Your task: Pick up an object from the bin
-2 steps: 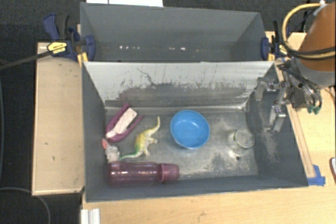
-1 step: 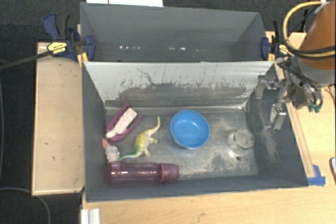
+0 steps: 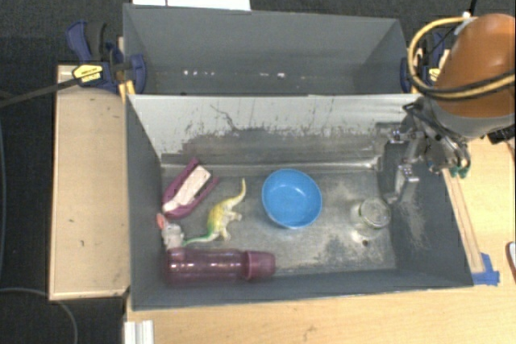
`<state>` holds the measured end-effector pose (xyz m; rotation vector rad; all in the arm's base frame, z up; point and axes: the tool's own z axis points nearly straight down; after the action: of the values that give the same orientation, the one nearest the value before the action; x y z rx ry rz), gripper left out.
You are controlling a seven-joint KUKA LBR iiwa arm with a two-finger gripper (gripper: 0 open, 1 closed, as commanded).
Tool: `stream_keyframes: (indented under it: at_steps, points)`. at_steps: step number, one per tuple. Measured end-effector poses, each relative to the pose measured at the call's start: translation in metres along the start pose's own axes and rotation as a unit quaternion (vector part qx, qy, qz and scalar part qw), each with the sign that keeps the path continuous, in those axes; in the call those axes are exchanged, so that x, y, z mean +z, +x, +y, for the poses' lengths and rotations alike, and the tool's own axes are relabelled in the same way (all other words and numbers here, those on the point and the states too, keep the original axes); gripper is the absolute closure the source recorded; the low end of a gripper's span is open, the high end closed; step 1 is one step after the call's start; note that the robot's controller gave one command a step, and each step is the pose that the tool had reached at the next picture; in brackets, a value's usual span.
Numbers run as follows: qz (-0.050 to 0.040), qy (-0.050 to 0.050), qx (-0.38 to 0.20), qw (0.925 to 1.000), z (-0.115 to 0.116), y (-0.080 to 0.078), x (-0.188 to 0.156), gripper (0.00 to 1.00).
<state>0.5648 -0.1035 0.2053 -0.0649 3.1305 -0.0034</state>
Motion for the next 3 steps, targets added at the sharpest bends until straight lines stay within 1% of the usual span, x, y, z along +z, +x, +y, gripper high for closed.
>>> stream_keyframes:
  at_steps: [1,2,3]
  points:
    - [0.0011,0.0,-0.008,1.0,0.005,-0.003,0.016,0.0]
    - [0.0051,-0.003,-0.106,0.9943,0.022,0.018,0.039,0.0]
    - [-0.0007,0.0,-0.105,0.9945,0.041,0.009,0.048,0.0]
